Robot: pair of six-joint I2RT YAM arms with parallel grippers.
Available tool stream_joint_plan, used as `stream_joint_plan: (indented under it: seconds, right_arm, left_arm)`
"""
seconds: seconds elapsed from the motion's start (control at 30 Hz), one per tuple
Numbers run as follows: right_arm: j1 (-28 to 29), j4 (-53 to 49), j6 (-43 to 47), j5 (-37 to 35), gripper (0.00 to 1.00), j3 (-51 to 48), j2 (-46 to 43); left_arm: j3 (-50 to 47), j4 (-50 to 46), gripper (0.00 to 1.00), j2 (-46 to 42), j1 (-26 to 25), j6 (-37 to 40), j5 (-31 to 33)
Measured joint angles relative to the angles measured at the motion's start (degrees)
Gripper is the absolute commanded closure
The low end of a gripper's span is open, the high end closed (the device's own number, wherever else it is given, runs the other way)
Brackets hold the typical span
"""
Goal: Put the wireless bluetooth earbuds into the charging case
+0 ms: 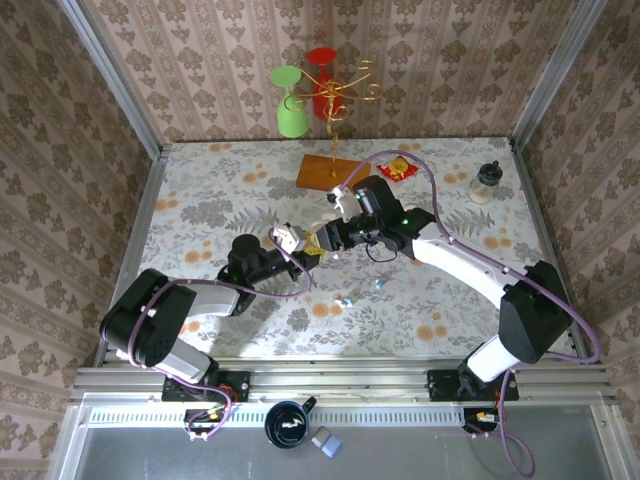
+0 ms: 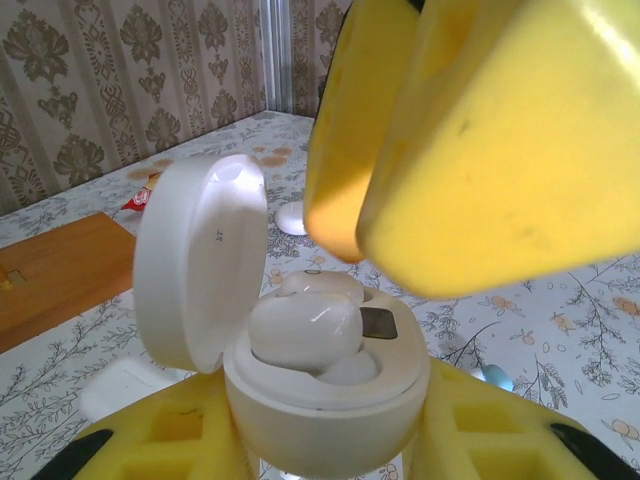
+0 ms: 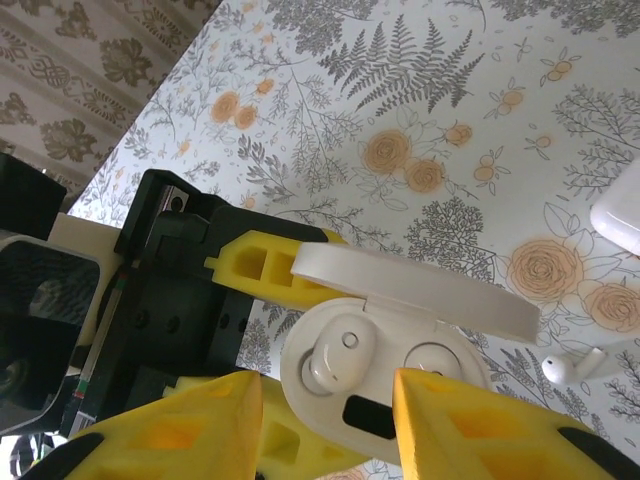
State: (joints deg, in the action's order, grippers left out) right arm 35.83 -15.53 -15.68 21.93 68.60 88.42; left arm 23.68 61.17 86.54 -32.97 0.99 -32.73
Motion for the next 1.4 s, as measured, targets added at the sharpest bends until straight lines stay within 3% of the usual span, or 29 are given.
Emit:
stream_joint_plan:
  seconds: [0.47,0.83,1.1,1.4]
  right_arm:
    - [-2.2,1.3,-1.2,0.8,0.63,-0.5,-3.3]
    - [-2.4,-3.1,-1.0,3.0,0.6,11.7,5.1]
    - [-2.5,-5.7,-1.0,7.2,0.6,12.5,6.9]
    - [-5.6,1.9,-7.4,9.4,0.23,0.4,-1.4]
  left_arm:
    - [-2.1,6.3,0.79,2.7,0.8,1.9,-1.3]
    - [-2.3,7.0,0.79,0.8,0.8,1.8,-2.2]
    - [-2.9,7.2,0.79,-0.4,0.8,-1.0,-1.3]
    - [-3.0,8.7,0.78,-2.0,0.9,-4.0,-0.9]
